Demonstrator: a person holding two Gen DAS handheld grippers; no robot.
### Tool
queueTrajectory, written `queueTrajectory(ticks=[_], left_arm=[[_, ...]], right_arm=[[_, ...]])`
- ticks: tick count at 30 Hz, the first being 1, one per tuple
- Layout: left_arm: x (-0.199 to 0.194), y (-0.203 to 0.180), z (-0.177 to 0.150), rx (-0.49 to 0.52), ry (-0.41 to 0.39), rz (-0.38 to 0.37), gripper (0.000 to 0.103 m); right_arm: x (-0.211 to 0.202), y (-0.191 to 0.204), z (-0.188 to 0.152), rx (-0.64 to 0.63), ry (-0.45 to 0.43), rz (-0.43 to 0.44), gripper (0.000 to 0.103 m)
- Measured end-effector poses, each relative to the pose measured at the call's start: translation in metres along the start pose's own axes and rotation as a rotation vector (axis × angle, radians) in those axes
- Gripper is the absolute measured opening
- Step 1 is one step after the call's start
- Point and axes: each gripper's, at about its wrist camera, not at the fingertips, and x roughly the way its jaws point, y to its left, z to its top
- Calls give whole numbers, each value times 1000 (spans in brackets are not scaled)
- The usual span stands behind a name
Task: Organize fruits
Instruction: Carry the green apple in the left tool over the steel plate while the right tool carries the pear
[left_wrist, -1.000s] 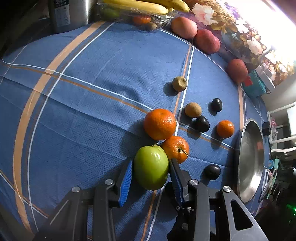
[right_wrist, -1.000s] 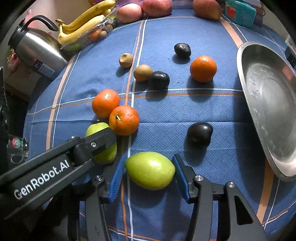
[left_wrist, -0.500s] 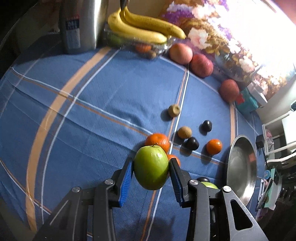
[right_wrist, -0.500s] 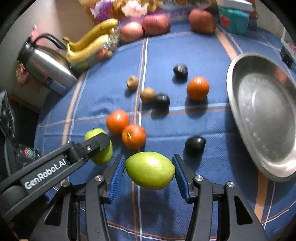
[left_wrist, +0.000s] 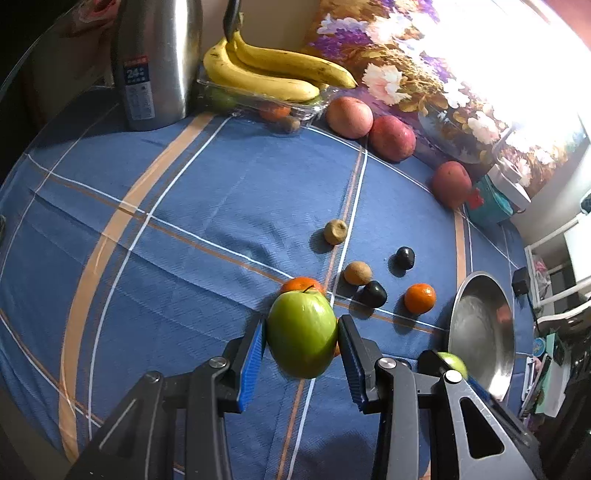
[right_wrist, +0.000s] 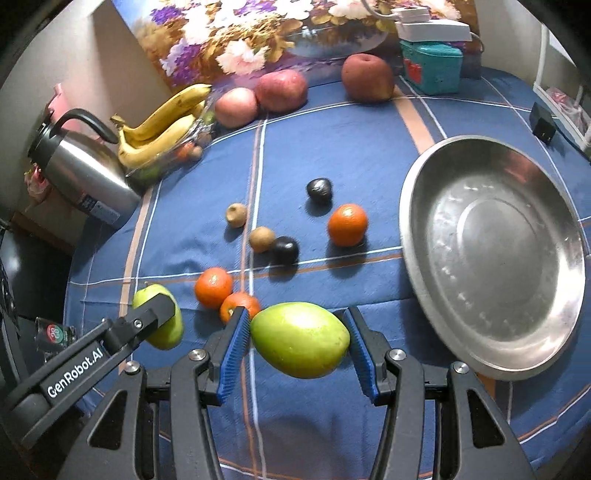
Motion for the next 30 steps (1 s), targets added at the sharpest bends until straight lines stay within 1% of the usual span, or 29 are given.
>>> queueTrajectory(ticks=[6, 13, 16, 19, 23, 30], left_arm=[[4, -21, -2, 45, 12, -14, 42], [10, -55, -4, 139, 37, -32, 42], [15, -76, -5, 199, 57, -25, 42], [18, -96, -4, 250, 53, -20, 42], [22, -125, -2, 302, 54, -49, 42], [34, -178, -4, 408, 48, -79, 42]], right_arm=[[-6, -25, 10, 46, -31, -72, 54], [-18, -70, 21, 147, -64, -133, 54], [-24, -87, 25, 190, -76, -151, 54], [-31, -104, 29, 228, -98, -186, 54], [-38, -125, 34, 269, -124, -226, 54], [-41, -151, 41, 309, -138, -288, 54]])
